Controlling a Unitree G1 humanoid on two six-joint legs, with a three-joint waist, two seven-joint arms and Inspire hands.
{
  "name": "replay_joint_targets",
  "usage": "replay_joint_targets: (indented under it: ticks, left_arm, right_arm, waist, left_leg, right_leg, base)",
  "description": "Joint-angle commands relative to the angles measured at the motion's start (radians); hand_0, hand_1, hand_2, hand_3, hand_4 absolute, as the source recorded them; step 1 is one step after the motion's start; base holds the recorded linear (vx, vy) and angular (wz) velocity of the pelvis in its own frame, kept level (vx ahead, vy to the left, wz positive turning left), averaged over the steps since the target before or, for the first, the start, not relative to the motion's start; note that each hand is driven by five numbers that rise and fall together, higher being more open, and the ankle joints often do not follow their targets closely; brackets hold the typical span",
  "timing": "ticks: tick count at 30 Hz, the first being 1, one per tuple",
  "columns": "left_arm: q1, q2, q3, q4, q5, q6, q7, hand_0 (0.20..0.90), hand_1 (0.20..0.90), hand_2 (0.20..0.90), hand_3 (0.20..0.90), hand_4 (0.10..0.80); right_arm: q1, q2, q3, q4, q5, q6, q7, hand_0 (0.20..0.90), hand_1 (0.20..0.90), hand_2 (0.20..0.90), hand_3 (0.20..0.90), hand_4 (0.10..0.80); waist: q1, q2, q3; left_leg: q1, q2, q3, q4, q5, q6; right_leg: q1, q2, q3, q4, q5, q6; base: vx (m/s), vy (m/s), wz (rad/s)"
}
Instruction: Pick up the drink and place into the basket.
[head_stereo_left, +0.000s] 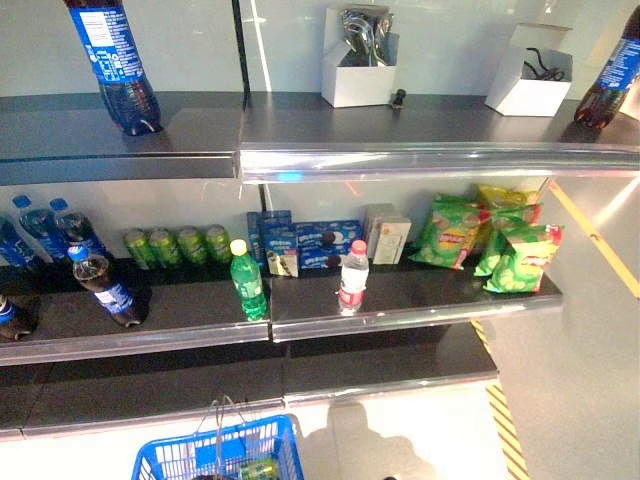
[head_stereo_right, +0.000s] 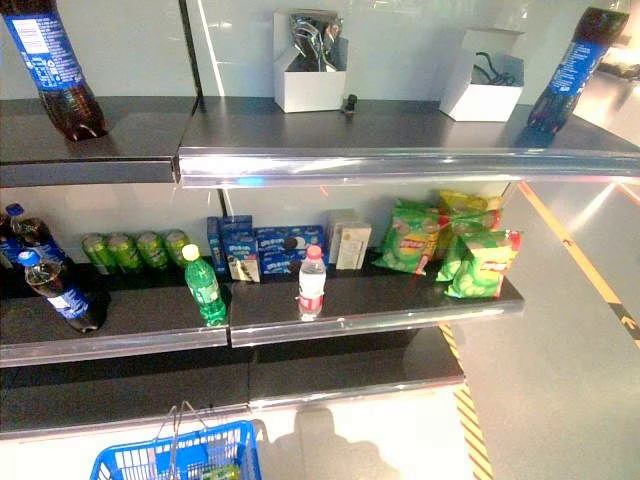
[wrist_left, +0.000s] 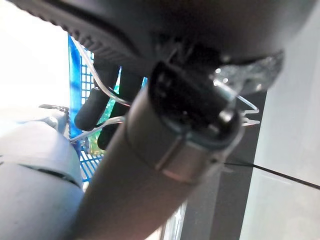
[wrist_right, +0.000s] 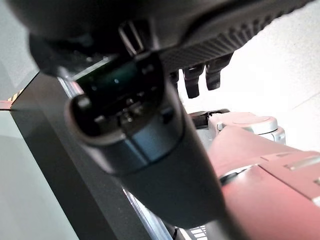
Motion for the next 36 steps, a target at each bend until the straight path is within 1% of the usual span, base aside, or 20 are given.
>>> replay_joint_targets:
  ticks: [1,2,8,9,10,11,13,17,20,21,24,26,27,28,31,32,33,34,35,36]
  left_arm:
    - [-0.087,0.005,0.010,-0.049,-0.043,-0.104,0.006,0.300,0.300,0.300,0.200,0.100]
    - [-0.087,0.005,0.010,-0.049,-0.043,-0.104,0.006,0.300,0.300,0.300,0.200,0.100]
    - [-0.135,0.002,-0.003,-0.075,-0.079,-0.114,0.019,0.300,0.300,0.300,0.200,0.100]
    - [-0.184,0.005,-0.016,-0.092,-0.099,-0.099,0.033,0.300,0.300,0.300,0.200,0.100]
    - [-0.205,0.007,-0.026,-0.098,-0.115,-0.097,0.039,0.300,0.300,0.300,0.200,0.100]
    - [-0.223,0.011,-0.030,-0.105,-0.130,-0.102,0.036,0.300,0.300,0.300,0.200,0.100]
    - [-0.235,0.022,-0.038,-0.127,-0.153,-0.110,0.025,0.300,0.300,0.300,0.200,0.100]
    - [-0.238,0.038,-0.050,-0.162,-0.205,-0.131,0.027,0.300,0.300,0.300,0.200,0.100]
    - [-0.247,0.044,-0.050,-0.175,-0.222,-0.133,0.029,0.300,0.300,0.300,0.200,0.100]
    - [-0.247,0.044,-0.050,-0.175,-0.222,-0.133,0.029,0.300,0.300,0.300,0.200,0.100]
    - [-0.258,0.050,-0.059,-0.186,-0.233,-0.132,0.036,0.300,0.300,0.300,0.200,0.100]
    - [-0.252,0.052,-0.064,-0.198,-0.235,-0.135,0.046,0.300,0.300,0.300,0.200,0.100]
    - [-0.252,0.053,-0.066,-0.202,-0.237,-0.135,0.048,0.300,0.300,0.300,0.200,0.100]
    - [-0.252,0.054,-0.071,-0.211,-0.248,-0.134,0.051,0.300,0.300,0.300,0.200,0.100]
    - [-0.246,0.052,-0.076,-0.228,-0.255,-0.134,0.060,0.300,0.300,0.300,0.200,0.100]
    - [-0.246,0.052,-0.076,-0.228,-0.255,-0.134,0.060,0.300,0.300,0.300,0.200,0.100]
    - [-0.241,0.055,-0.081,-0.240,-0.263,-0.132,0.067,0.300,0.300,0.300,0.200,0.100]
    - [-0.229,0.060,-0.083,-0.264,-0.266,-0.134,0.076,0.300,0.300,0.300,0.200,0.100]
    - [-0.226,0.062,-0.084,-0.270,-0.268,-0.133,0.079,0.300,0.300,0.300,0.200,0.100]
    - [-0.220,0.068,-0.083,-0.283,-0.274,-0.132,0.086,0.300,0.300,0.300,0.200,0.100]
  right_arm:
    - [-0.062,-0.008,0.018,0.079,0.012,0.004,0.010,0.900,0.900,0.900,0.900,0.800]
    - [-0.062,-0.008,0.018,0.079,0.012,0.004,0.010,0.900,0.900,0.900,0.900,0.800]
    - [-0.105,-0.023,0.028,0.053,0.047,0.009,-0.015,0.900,0.900,0.900,0.900,0.800]
    - [-0.140,-0.033,0.037,0.042,0.080,0.014,-0.022,0.900,0.900,0.900,0.900,0.800]
    - [-0.155,-0.038,0.040,0.036,0.097,0.012,-0.029,0.900,0.900,0.900,0.900,0.800]
    - [-0.167,-0.045,0.039,0.033,0.106,0.002,-0.034,0.900,0.900,0.900,0.900,0.800]
    - [-0.176,-0.062,0.040,0.023,0.131,-0.019,-0.035,0.900,0.900,0.900,0.900,0.800]
    - [-0.181,-0.079,0.033,-0.009,0.150,-0.089,-0.032,0.900,0.900,0.900,0.900,0.800]
    - [-0.195,-0.081,0.041,-0.034,0.168,-0.134,-0.035,0.900,0.900,0.900,0.900,0.800]
    - [-0.195,-0.081,0.041,-0.034,0.168,-0.134,-0.035,0.900,0.900,0.900,0.900,0.800]
    - [-0.217,-0.084,0.045,-0.082,0.204,-0.224,-0.063,0.900,0.900,0.900,0.900,0.800]
    - [-0.230,-0.084,0.048,-0.206,0.235,-0.292,-0.081,0.900,0.900,0.900,0.900,0.800]
    - [-0.230,-0.083,0.050,-0.230,0.239,-0.294,-0.083,0.900,0.900,0.900,0.900,0.800]
    - [-0.232,-0.083,0.059,-0.293,0.230,-0.330,-0.099,0.900,0.900,0.900,0.900,0.800]
    - [-0.232,-0.084,0.071,-0.405,0.207,-0.369,-0.120,0.900,0.900,0.900,0.900,0.800]
    - [-0.232,-0.084,0.071,-0.405,0.207,-0.369,-0.120,0.900,0.900,0.900,0.900,0.800]
    - [-0.231,-0.089,0.087,-0.496,0.172,-0.387,-0.152,0.900,0.900,0.900,0.900,0.800]
    - [-0.228,-0.109,0.115,-0.654,0.092,-0.429,-0.200,0.900,0.900,0.900,0.900,0.800]
    - [-0.227,-0.118,0.122,-0.696,0.088,-0.415,-0.212,0.900,0.900,0.900,0.900,0.800]
    - [-0.224,-0.137,0.137,-0.794,0.003,-0.431,-0.231,0.900,0.900,0.900,0.900,0.800]
  waist:
    - [0.024,0.025,0.096]
    - [0.024,0.025,0.096]
    - [0.013,0.042,0.181]
    - [0.012,0.041,0.228]
    - [0.011,0.041,0.255]
    - [0.009,0.037,0.283]
    - [0.008,0.033,0.314]
    - [0.012,0.026,0.347]
    - [0.016,0.022,0.362]
    - [0.016,0.022,0.362]
    - [0.017,0.018,0.376]
    - [0.014,0.017,0.388]
    - [0.014,0.017,0.389]
    - [0.011,0.017,0.393]
    - [0.006,0.017,0.398]
    - [0.006,0.017,0.398]
    - [0.002,0.016,0.401]
    - [-0.001,0.012,0.412]
    - [-0.002,0.011,0.413]
    - [-0.003,0.008,0.417]
  left_leg:
    - [-0.112,-0.033,-0.007,-0.002,0.031,0.035]
    - [-0.112,-0.033,-0.007,-0.002,0.031,0.035]
    - [-0.192,-0.026,-0.004,-0.002,0.055,0.032]
    - [-0.255,-0.023,-0.014,0.042,0.070,0.032]
    - [-0.299,-0.022,-0.027,0.096,0.067,0.032]
    - [-0.350,-0.025,-0.048,0.177,0.050,0.034]
    - [-0.419,-0.025,-0.074,0.290,0.018,0.033]
    - [-0.521,-0.028,-0.100,0.445,-0.045,0.040]
    - [-0.577,-0.022,-0.107,0.526,-0.081,0.043]
    - [-0.577,-0.022,-0.107,0.526,-0.081,0.043]
    - [-0.630,-0.021,-0.128,0.589,-0.106,0.048]
    - [-0.655,-0.022,-0.139,0.621,-0.117,0.053]
    - [-0.658,-0.022,-0.140,0.622,-0.117,0.053]
    - [-0.661,-0.023,-0.143,0.620,-0.113,0.055]
    - [-0.661,-0.025,-0.147,0.613,-0.106,0.058]
    - [-0.661,-0.025,-0.147,0.613,-0.106,0.058]
    - [-0.656,-0.028,-0.151,0.605,-0.100,0.060]
    - [-0.652,-0.032,-0.154,0.595,-0.090,0.062]
    - [-0.651,-0.033,-0.155,0.593,-0.088,0.063]
    - [-0.649,-0.037,-0.157,0.587,-0.081,0.065]
  right_leg:
    - [0.000,0.006,0.001,0.018,-0.053,0.024]
    - [0.000,0.006,0.001,0.018,-0.053,0.024]
    - [-0.098,0.011,0.009,0.041,-0.049,0.015]
    - [-0.157,0.010,0.022,0.104,-0.068,0.002]
    - [-0.186,0.008,0.031,0.142,-0.077,-0.006]
    - [-0.226,0.002,0.045,0.194,-0.088,-0.015]
    - [-0.279,-0.015,0.052,0.270,-0.108,-0.024]
    - [-0.373,-0.032,0.061,0.411,-0.161,-0.035]
    - [-0.431,-0.036,0.075,0.492,-0.189,-0.039]
    - [-0.431,-0.036,0.075,0.492,-0.189,-0.039]
    - [-0.492,-0.026,0.101,0.569,-0.213,-0.043]
    - [-0.529,-0.020,0.115,0.609,-0.217,-0.042]
    - [-0.534,-0.019,0.115,0.612,-0.216,-0.042]
    - [-0.541,-0.016,0.118,0.614,-0.213,-0.041]
    - [-0.546,-0.013,0.125,0.609,-0.205,-0.039]
    - [-0.546,-0.013,0.125,0.609,-0.205,-0.039]
    - [-0.543,-0.010,0.130,0.600,-0.198,-0.037]
    - [-0.537,-0.009,0.131,0.585,-0.185,-0.031]
    - [-0.535,-0.009,0.130,0.581,-0.182,-0.030]
    - [-0.529,-0.007,0.128,0.571,-0.176,-0.026]
  base:
    - [-0.081,-0.022,-0.02]
    - [-0.093,-0.024,0.00]
    - [-0.158,-0.016,0.08]
    - [-0.303,-0.053,0.19]
    - [-0.357,-0.072,0.23]
    - [-0.231,-0.053,0.27]
    - [-0.167,-0.022,0.18]
    - [-0.109,0.006,0.06]
    - [-0.078,-0.006,-0.07]
    - [-0.092,-0.017,-0.05]
    - [-0.081,-0.029,-0.03]
    - [-0.096,-0.042,-0.03]
    - [-0.091,-0.015,-0.03]
    - [-0.065,-0.001,-0.03]
    - [-0.056,0.000,-0.06]
    - [-0.047,-0.005,-0.03]
    - [-0.097,-0.024,0.02]
    - [-0.105,-0.029,0.02]
    - [-0.100,-0.042,0.01]
    - [-0.047,-0.039,0.02]
